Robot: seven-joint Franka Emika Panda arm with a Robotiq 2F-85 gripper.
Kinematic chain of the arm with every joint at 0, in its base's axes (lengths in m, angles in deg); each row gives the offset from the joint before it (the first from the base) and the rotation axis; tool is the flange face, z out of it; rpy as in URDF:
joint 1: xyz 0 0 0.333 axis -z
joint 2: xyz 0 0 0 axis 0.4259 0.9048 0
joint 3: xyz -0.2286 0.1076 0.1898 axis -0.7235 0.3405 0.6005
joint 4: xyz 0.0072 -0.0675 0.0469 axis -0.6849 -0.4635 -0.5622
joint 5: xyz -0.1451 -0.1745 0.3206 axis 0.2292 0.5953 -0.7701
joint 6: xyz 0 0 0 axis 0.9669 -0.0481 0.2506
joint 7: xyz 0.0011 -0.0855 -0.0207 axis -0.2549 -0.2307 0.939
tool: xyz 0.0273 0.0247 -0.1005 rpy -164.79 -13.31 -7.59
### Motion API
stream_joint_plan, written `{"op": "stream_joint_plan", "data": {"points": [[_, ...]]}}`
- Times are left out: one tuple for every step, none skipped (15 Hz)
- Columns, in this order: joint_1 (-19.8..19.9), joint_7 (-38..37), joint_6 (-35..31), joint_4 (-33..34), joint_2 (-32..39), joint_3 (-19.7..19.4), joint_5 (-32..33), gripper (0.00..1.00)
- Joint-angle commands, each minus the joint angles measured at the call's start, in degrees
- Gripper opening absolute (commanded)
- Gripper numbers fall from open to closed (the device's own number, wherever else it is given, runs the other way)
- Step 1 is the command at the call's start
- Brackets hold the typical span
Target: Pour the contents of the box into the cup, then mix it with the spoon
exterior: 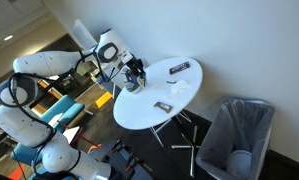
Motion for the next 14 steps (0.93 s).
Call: {"op": "stream_joint_plan", "data": {"points": [[-0.9, -1.9, 1.4, 1.6, -0.8, 0.5, 4.2, 0.19], [-1.2, -2.1, 1.5, 1.9, -0.7, 0.6, 5.5, 0.19], [-1.5, -2.6, 1.6, 2.2, -0.8, 0.7, 6.8, 0.19], [-1.8, -3.0, 1.6, 2.5, -0.7, 0.8, 8.1, 0.19], [-2.2, -3.4, 1.8, 2.9, -0.7, 0.9, 9.5, 0.19], [-2.4, -3.7, 2.0, 3.2, -0.6, 1.0, 10.6, 0.19], [-2.8, -4.4, 2.3, 3.5, -0.7, 1.2, 12.0, 0.19], [-3.1, -4.5, 2.4, 3.8, -0.7, 1.3, 13.0, 0.19], [-3.5, -5.2, 2.5, 4.1, -0.7, 1.5, 14.2, 0.19], [-3.8, -5.4, 2.7, 4.4, -0.7, 1.7, 15.1, 0.19], [-4.0, -5.7, 2.9, 4.5, -0.7, 2.0, 16.1, 0.19], [-4.3, -6.3, 3.2, 4.8, -0.7, 2.2, 17.1, 0.19], [-4.6, -6.4, 3.5, 5.1, -0.5, 2.5, 18.0, 0.19], [-4.9, -7.0, 3.8, 5.4, -0.4, 2.6, 19.0, 0.19]]}}
